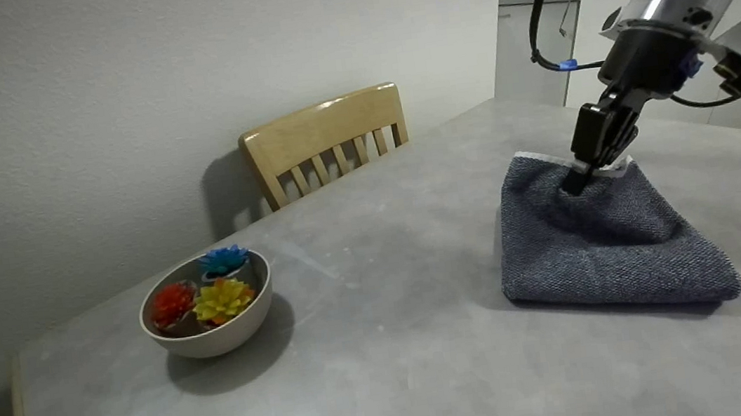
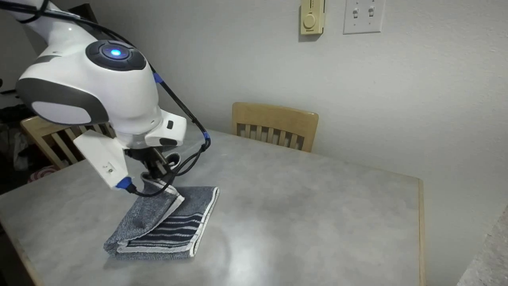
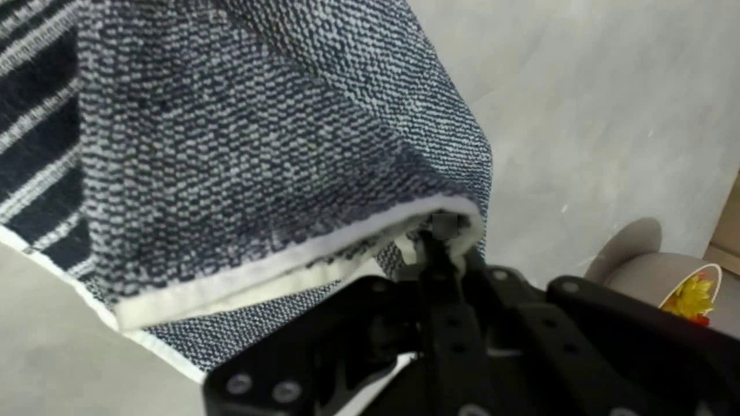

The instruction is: Unfold the gray towel once

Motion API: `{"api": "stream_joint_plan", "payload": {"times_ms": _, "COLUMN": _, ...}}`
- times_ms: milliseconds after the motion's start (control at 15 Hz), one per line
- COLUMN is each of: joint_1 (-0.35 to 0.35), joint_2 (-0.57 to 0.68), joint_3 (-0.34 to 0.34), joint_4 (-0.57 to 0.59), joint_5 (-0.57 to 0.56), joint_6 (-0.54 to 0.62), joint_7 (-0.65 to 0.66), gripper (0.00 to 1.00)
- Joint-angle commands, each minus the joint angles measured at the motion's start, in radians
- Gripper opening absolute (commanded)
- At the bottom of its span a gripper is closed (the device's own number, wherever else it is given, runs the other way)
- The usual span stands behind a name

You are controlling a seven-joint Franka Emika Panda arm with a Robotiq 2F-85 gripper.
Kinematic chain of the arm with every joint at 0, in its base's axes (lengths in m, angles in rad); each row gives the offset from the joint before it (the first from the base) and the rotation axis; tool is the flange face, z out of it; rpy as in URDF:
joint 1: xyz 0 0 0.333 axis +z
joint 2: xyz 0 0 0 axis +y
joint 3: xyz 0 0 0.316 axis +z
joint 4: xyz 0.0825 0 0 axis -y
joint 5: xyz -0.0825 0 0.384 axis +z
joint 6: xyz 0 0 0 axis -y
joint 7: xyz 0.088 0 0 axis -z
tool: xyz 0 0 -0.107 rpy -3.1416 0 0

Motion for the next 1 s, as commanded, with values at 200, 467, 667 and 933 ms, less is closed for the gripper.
{"api": "stream_joint_plan", "payload": {"times_ms": 200, "joint_1": 0.067, "joint_2": 0.038, "joint_3": 0.027, "joint_4": -0.006, "joint_5": 0.040, "joint_6": 0.031, "joint_7": -0.028, "gripper": 0.01}}
{"api": "stream_joint_plan", "payload": {"times_ms": 467, "joint_1": 0.095, "joint_2": 0.132, "joint_3": 0.053, "joint_4": 0.029, "joint_5": 0.042, "joint_6": 0.026, "joint_7": -0.006, "gripper": 0.01}}
{"api": "stream_joint_plan", "payload": {"times_ms": 667, "joint_1": 0.107, "joint_2": 0.219, "joint_3": 0.086, "joint_4": 0.069, "joint_5": 0.043, "joint_6": 0.011, "joint_7": 0.003, "gripper": 0.01}}
{"api": "stream_joint_plan", "payload": {"times_ms": 933, "joint_1": 0.117, "joint_2": 0.353, "joint_3": 0.126, "joint_4": 0.153, "joint_5": 0.031, "joint_6": 0.006, "joint_7": 0.016, "gripper": 0.01}}
